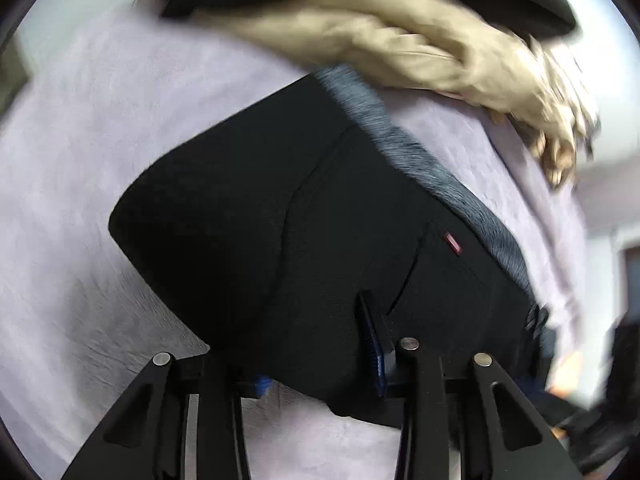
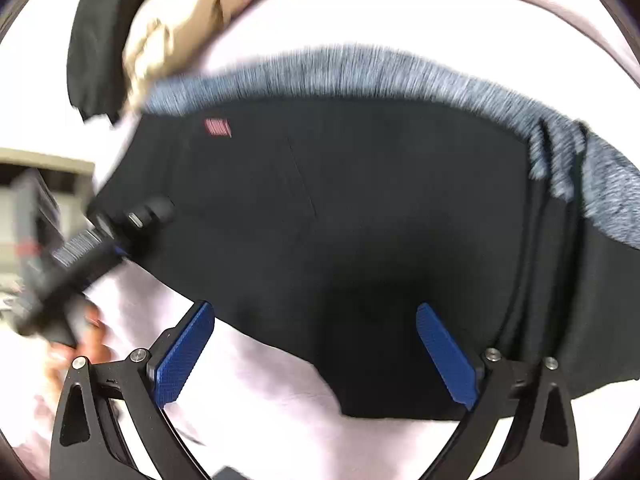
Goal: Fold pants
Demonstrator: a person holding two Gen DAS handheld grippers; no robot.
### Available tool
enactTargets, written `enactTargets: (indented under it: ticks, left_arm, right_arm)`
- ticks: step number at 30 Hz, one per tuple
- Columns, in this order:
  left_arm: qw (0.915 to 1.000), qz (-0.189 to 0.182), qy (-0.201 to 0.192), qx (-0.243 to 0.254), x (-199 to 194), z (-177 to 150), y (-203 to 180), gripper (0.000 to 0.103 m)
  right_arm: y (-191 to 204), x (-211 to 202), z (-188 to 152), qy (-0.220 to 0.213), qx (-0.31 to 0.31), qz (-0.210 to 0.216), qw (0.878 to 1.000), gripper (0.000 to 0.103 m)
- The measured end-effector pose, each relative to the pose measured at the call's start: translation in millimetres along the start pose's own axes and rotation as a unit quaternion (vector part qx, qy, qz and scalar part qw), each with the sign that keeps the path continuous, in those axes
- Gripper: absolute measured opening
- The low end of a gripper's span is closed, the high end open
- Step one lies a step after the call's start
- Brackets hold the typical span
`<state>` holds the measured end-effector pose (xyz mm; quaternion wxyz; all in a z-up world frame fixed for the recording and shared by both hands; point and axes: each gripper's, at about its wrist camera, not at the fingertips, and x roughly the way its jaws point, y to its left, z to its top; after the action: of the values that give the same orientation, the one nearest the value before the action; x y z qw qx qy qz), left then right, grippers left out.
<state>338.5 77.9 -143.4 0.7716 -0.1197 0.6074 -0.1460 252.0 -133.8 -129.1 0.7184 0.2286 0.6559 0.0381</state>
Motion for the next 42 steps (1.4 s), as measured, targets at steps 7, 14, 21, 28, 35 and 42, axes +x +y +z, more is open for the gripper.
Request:
enactTargets:
  ticks: [7,14,21,28,35,42]
  left_arm:
    - [0.938,0.197,-0.093,0.269,-3.4,-44.2,-79.4,0.037]
    - [0.9215,0.213,-0.105,0.307,-5.0,-51.9,-82.1,0.037]
    - [0.9183,0.223,-0.099,0.312,-13.3,-55.6,-85.5,0.037]
    - [0.901,0.218,-0.127,0.353,-48.0,-60.6,-136.6,0.037]
    - [0.8728,0.19,-0.173,0.415,-93.2,-89.9,-225.1,0.038]
    - [0.8298,0.128,-0.179,0.513,-100.6,-151.1,-334.1,0.038]
  right_arm:
    - [71.7,-26.1,85.4,0.037,-0.053,0.059,0.996,0.102]
    - [191.8,38.2,126.5,0.164,-0.188,0.039,0.968,0.101]
    - [204.9,89.6,110.4,0.256,-0.199,-0.006,0.946,0.036]
    - [161.9,24.9,114.8,0.187,-0.157,0.093,0.965,0.021]
    - [46.9,-86.0,84.5,0.072,-0.059,0.248,0.964,0.021]
    - [-92.8,-174.0,23.2,-0.051,0.013,0.305,0.951,0.021]
